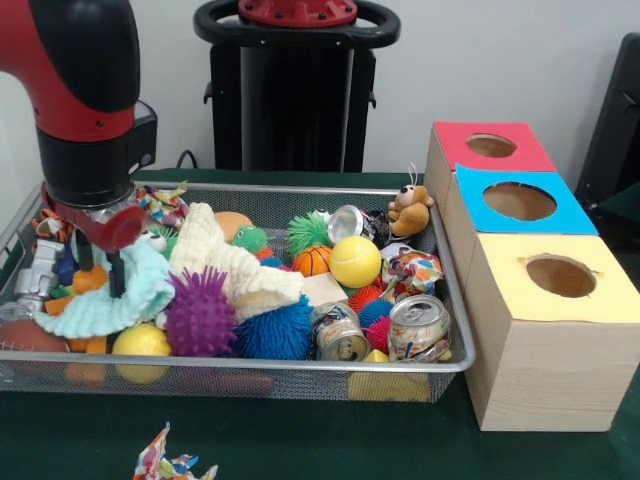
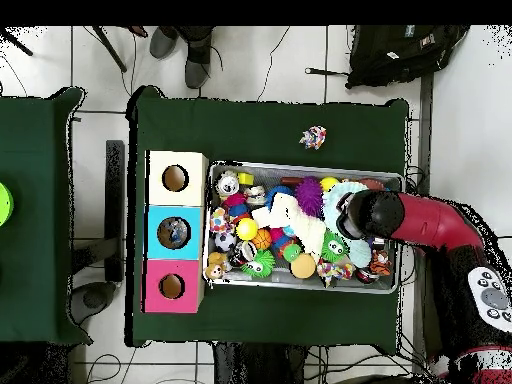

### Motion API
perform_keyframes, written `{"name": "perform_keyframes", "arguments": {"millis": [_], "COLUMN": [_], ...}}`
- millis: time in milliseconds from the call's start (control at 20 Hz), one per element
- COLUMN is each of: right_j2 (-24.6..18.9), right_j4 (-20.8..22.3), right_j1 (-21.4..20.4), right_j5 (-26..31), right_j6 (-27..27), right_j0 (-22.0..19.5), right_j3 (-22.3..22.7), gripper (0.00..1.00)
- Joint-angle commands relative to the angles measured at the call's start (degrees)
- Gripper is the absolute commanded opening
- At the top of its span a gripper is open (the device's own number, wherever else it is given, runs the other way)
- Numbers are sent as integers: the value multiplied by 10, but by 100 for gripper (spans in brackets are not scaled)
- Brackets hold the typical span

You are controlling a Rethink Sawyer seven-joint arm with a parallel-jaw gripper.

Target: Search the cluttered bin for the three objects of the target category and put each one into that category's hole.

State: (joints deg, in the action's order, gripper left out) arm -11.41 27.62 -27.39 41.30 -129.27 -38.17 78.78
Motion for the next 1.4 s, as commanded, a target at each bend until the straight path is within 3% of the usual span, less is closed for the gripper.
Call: {"name": "perform_keyframes", "arguments": {"millis": [50,700,1400], "right_j2": [-62,-62,-52], "right_j4": [34,63,97], "right_j1": [7,12,71], "right_j5": [9,4,8], "right_j6": [155,164,151], "right_j0": [-7,-14,1], "right_j3": [-69,-93,-141], "gripper": [100,100,100]}}
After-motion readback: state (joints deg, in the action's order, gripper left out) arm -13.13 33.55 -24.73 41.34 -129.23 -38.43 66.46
